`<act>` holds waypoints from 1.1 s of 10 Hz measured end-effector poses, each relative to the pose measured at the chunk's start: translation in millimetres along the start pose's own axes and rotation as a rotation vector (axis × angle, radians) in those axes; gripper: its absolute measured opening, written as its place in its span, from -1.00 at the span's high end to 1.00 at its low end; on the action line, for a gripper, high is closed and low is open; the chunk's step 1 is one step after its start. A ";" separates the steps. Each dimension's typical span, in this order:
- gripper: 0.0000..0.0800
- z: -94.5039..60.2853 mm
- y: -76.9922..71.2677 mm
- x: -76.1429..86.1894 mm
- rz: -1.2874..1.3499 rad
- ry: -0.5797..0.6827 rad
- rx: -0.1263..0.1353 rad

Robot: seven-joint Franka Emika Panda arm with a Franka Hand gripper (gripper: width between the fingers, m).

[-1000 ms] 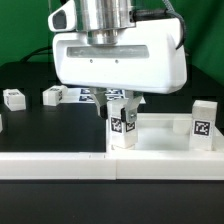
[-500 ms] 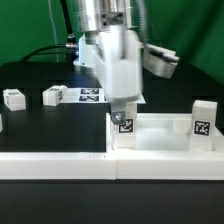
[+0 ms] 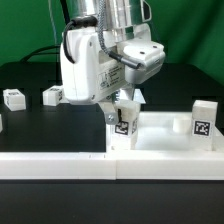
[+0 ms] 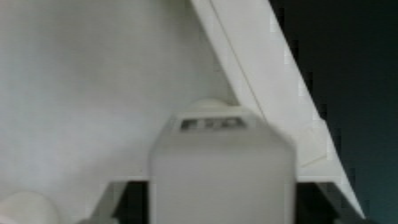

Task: Assemble square table

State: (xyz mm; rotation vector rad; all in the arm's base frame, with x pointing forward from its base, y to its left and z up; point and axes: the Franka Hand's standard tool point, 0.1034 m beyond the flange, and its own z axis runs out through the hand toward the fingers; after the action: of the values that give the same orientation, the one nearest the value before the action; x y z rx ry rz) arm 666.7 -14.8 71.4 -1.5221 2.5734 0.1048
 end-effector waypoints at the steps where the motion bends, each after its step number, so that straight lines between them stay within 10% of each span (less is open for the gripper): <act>1: -0.25 0.6 1.2 -1.2 -0.064 0.007 -0.001; 2: -0.55 1.4 4.3 -6.0 -0.208 0.031 -0.003; 11: -0.62 3.5 8.9 -12.8 -1.359 0.078 -0.052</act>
Offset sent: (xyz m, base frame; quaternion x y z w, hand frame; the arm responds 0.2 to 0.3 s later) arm 0.0089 0.0294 0.0024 0.0155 0.0214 -0.4774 0.8783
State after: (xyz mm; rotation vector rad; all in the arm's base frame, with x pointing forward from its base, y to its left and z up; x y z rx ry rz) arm 665.3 1.1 70.0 -2.8736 1.0723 -0.0537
